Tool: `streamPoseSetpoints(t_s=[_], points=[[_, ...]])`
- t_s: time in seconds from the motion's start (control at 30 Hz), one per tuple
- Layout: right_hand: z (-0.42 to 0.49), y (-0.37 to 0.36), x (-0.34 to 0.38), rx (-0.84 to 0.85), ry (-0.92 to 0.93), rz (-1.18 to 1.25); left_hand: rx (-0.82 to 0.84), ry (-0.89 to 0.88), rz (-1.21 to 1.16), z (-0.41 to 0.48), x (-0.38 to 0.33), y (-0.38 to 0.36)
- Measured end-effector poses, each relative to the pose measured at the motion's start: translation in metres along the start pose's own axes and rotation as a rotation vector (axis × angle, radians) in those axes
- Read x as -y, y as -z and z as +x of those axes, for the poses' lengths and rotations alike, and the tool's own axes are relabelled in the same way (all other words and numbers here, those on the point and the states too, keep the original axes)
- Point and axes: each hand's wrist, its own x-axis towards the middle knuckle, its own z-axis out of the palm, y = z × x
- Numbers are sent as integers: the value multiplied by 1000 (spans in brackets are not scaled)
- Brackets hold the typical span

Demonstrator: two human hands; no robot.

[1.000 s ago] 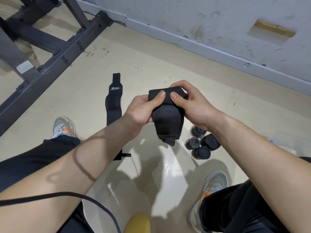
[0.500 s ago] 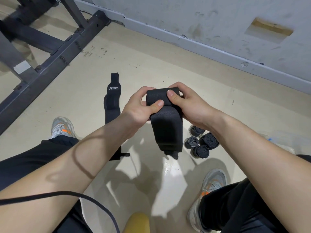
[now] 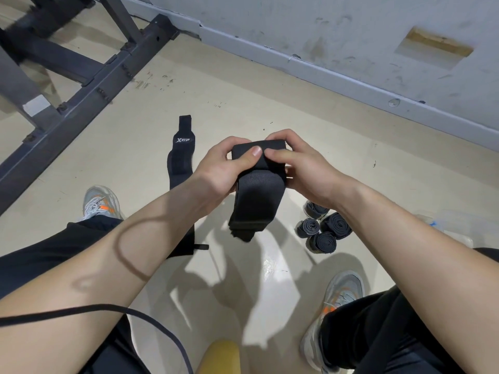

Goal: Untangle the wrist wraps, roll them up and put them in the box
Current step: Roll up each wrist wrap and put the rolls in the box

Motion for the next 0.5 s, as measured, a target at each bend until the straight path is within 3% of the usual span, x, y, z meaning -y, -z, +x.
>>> streamPoseSetpoints(t_s=[0.13, 0.23, 0.5], points=[[-1, 2, 1, -19, -71, -75, 33, -48, 61, 0, 5, 0], [1, 1, -1, -61, -20, -157, 33, -84, 60, 1, 8, 0], [3, 2, -2, -88, 123, 20, 24, -43, 175, 2, 1, -1]])
